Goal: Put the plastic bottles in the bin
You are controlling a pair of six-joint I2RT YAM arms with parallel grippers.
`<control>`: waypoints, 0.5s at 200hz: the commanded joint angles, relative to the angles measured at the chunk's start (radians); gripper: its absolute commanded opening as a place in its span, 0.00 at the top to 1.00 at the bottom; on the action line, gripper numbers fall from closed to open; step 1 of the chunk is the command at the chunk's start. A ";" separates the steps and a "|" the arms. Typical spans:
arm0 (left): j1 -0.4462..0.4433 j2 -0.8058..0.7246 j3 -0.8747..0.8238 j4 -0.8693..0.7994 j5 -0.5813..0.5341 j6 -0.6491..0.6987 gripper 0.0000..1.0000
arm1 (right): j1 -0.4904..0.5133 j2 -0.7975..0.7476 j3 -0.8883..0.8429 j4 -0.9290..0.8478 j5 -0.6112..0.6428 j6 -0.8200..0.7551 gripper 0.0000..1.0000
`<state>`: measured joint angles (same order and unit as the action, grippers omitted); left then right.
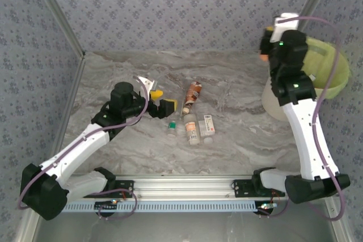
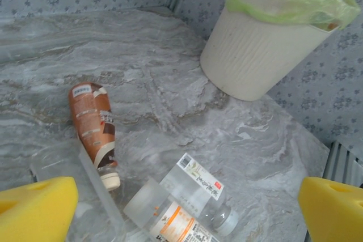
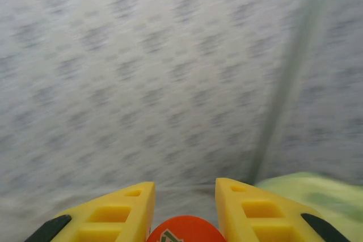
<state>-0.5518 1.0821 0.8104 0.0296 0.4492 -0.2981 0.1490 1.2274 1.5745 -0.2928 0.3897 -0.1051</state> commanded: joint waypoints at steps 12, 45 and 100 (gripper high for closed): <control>0.007 -0.001 0.001 0.027 -0.025 -0.004 0.01 | -0.136 0.026 -0.038 0.228 0.119 -0.119 1.00; 0.008 0.009 0.000 0.029 -0.024 -0.010 0.01 | -0.237 0.113 0.037 0.161 0.084 0.019 1.00; 0.008 0.009 0.001 0.015 -0.033 -0.011 0.01 | -0.261 0.255 0.129 0.106 0.131 0.085 0.45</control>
<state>-0.5499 1.0901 0.7986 0.0296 0.4252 -0.3054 -0.1051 1.4395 1.6142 -0.1497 0.4816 -0.0696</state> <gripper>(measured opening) 0.994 0.437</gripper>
